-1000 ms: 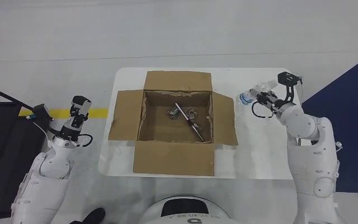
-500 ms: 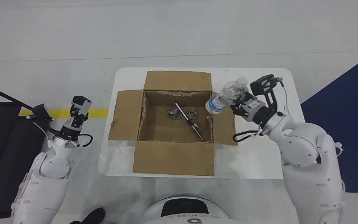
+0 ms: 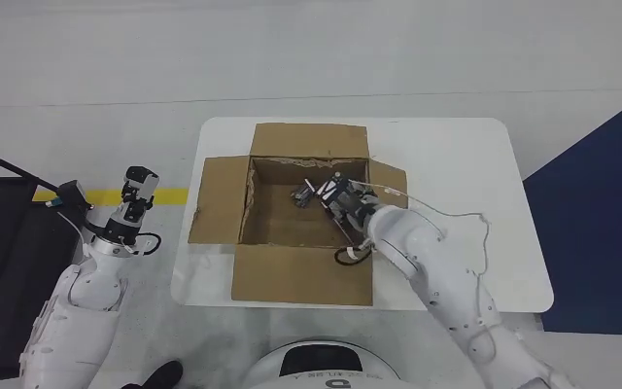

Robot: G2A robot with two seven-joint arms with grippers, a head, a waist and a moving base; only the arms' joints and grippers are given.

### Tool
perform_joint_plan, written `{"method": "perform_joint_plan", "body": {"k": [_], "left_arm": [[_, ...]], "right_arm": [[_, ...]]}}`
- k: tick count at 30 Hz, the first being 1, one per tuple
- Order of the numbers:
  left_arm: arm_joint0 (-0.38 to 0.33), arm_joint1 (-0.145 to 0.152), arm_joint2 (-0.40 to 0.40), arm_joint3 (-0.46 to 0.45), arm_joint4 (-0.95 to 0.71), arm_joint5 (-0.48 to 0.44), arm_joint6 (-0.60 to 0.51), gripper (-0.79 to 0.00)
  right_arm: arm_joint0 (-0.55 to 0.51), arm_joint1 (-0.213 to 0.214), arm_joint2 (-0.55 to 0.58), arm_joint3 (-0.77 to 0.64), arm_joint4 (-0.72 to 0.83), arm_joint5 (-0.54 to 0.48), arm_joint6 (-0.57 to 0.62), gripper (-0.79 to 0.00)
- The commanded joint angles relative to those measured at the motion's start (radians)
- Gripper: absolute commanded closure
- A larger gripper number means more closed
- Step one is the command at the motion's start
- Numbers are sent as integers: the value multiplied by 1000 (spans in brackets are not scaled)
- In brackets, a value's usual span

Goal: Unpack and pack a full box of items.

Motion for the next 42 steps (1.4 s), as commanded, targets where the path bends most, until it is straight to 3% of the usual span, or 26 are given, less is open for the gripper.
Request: {"method": "perform_joint_plan", "body": {"k": [1,10,14,17,24,30,34,38,42], "left_arm": [[0,0,0,0,0,0,0,-785],[0,0,0,0,0,0,0,-785],[0,0,0,0,0,0,0,-785],[-1,0,-2,2,2,6,1,-785],[-31,-9,-21,156,355,255,139,-785],[-95,-15,78,275,619,387,25,-785],[-127,-12,140,256,792,351,-42,-785],[-144,-11,170,198,836,280,-97,-785],[-116,-10,145,107,773,194,5,-785]], "right_arm": [[15,-8,-32,17,-13,25,2,-785],[56,-27,-34,15,93,59,26,-785],[60,-28,37,-27,220,76,-2,-785],[32,-16,180,-75,378,67,-57,-785],[-57,19,576,-44,708,-12,-113,-785],[-56,33,673,36,769,-24,-110,-785],[-56,39,679,64,772,-19,-108,-785],[-31,42,660,101,750,38,-89,-785],[-3,45,645,161,741,80,-82,-785]]}}
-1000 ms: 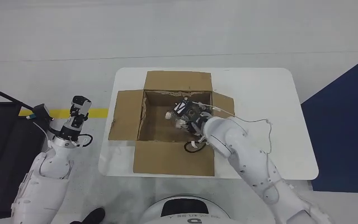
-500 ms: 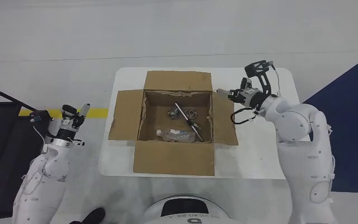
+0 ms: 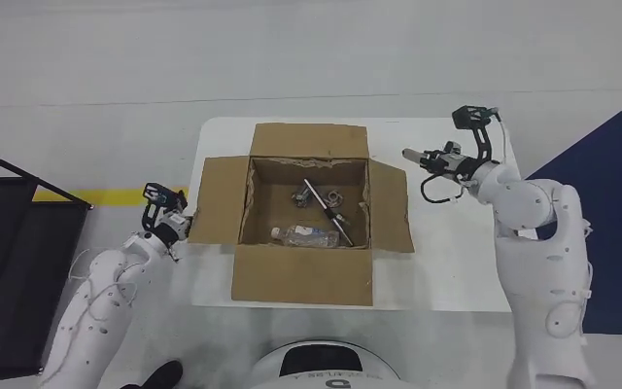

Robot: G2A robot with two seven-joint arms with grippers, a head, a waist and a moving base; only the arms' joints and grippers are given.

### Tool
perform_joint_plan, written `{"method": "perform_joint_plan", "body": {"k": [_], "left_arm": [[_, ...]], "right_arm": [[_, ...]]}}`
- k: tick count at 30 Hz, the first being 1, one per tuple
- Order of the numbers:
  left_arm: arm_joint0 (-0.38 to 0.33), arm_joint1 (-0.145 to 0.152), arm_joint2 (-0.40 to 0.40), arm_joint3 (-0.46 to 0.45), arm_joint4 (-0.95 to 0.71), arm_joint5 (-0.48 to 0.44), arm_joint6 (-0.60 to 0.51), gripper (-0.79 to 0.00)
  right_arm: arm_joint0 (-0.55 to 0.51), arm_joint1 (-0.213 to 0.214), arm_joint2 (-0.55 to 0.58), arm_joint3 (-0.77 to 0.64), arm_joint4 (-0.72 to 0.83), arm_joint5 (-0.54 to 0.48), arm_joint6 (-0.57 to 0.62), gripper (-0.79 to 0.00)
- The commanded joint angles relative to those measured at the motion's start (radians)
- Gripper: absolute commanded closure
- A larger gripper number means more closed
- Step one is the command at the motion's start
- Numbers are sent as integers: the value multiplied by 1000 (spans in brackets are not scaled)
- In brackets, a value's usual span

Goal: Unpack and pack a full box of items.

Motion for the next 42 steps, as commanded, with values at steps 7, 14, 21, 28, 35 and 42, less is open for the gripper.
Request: {"method": "perform_joint_plan", "body": {"k": [7,14,21,28,35,42], "left_arm": [[86,15,-83,-197,-38,-112,16,-785],[29,8,-15,-275,-9,-55,-130,-785],[-35,-4,70,-240,15,-14,-177,-785],[-67,-12,104,-197,25,10,-167,-785],[-83,-18,127,-175,41,27,-163,-785],[-84,-20,126,-171,36,32,-159,-785]], "right_arm": [[18,10,16,111,-2,22,2,-785],[19,11,17,111,-5,23,4,-785],[75,13,27,281,328,-54,192,-785],[284,31,25,755,602,-154,499,-785],[424,22,-102,997,553,-202,530,-785],[500,13,-199,1096,614,-184,548,-785]]}}
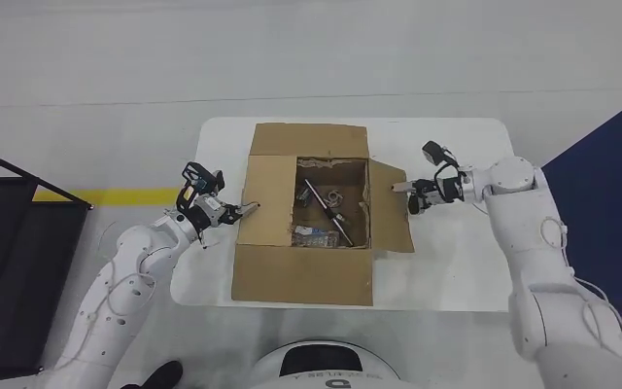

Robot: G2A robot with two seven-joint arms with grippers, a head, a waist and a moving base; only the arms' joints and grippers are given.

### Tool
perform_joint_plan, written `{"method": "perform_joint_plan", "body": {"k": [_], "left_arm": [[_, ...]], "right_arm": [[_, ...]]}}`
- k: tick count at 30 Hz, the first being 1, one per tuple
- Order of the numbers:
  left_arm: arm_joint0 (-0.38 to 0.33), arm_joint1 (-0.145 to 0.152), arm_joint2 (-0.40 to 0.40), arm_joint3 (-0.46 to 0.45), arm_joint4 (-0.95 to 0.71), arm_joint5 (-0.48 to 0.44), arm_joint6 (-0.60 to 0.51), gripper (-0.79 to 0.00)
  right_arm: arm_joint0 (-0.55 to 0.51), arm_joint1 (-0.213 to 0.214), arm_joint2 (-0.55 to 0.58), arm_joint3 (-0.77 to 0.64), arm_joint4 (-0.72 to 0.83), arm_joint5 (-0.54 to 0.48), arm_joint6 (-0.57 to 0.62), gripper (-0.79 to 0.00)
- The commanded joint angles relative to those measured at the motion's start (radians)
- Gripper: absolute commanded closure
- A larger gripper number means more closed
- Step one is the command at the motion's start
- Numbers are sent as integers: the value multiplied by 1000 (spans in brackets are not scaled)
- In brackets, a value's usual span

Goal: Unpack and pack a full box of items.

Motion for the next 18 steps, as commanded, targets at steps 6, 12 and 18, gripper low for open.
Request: {"method": "perform_joint_plan", "body": {"k": [6,12,18], "left_arm": [[5,0,-12,5,-9,-7,12,-785],[5,0,-12,5,-9,-7,12,-785],[5,0,-12,5,-9,-7,12,-785]], "right_arm": [[11,14,-58,39,393,13,13,-785],[11,14,-58,39,393,13,13,-779],[11,14,-58,39,393,13,13,-782]]}}
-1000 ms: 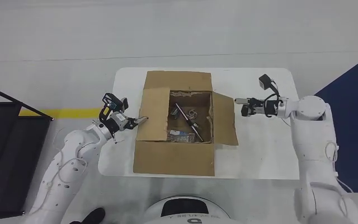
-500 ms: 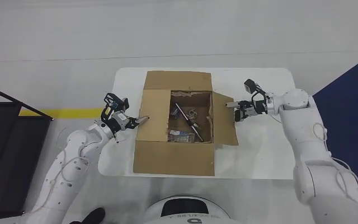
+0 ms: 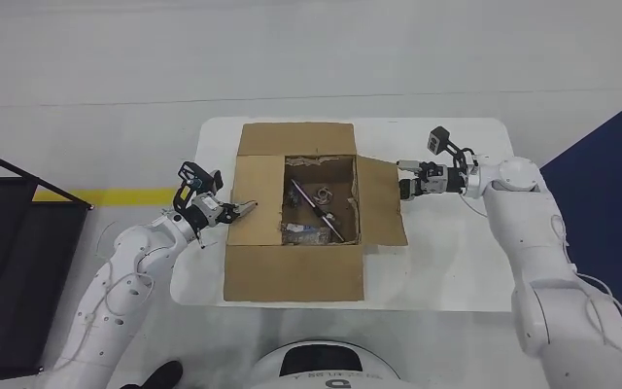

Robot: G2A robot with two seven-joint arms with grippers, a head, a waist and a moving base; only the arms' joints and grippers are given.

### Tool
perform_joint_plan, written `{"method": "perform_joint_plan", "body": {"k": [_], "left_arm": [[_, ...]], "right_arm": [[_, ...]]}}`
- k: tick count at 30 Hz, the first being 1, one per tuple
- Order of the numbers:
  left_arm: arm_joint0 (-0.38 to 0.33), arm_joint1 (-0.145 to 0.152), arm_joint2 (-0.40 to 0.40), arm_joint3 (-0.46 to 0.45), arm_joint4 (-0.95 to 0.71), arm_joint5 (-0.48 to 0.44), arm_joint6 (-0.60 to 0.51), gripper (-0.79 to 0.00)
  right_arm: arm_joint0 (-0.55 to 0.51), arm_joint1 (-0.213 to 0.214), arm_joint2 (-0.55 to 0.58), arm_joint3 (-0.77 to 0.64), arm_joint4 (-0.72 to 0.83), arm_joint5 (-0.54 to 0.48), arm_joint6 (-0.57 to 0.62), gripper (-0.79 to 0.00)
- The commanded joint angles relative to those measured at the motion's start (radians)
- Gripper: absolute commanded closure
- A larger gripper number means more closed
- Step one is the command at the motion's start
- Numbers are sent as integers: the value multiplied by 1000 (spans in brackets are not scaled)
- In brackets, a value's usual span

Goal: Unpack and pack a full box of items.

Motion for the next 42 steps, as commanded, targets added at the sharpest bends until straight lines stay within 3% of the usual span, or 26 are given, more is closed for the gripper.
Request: {"method": "perform_joint_plan", "body": {"k": [1,7,9,19,21,26,31,36,42], "left_arm": [[0,0,0,0,0,0,0,-785],[0,0,0,0,0,0,0,-785],[-1,2,-28,36,-23,5,32,-785],[1,3,-41,54,-25,-18,67,-785],[1,3,-41,54,-25,-18,67,-785],[1,3,-41,54,-25,-18,67,-785],[1,3,-41,54,-25,-18,67,-785],[1,3,-41,54,-25,-18,67,-785],[1,3,-41,54,-25,-18,67,-785]], "right_arm": [[0,0,0,0,3,0,0,-782],[0,0,0,0,3,0,0,-767],[22,18,3,-152,58,0,0,-785],[18,17,1,-154,67,5,0,-785],[-2,15,-11,-169,122,37,0,-785],[18,26,-33,-108,66,86,0,-785],[-3,25,-80,-174,249,91,0,-785],[-61,50,-121,-357,448,123,0,-785],[-91,74,-192,-503,507,155,0,-785]]}}
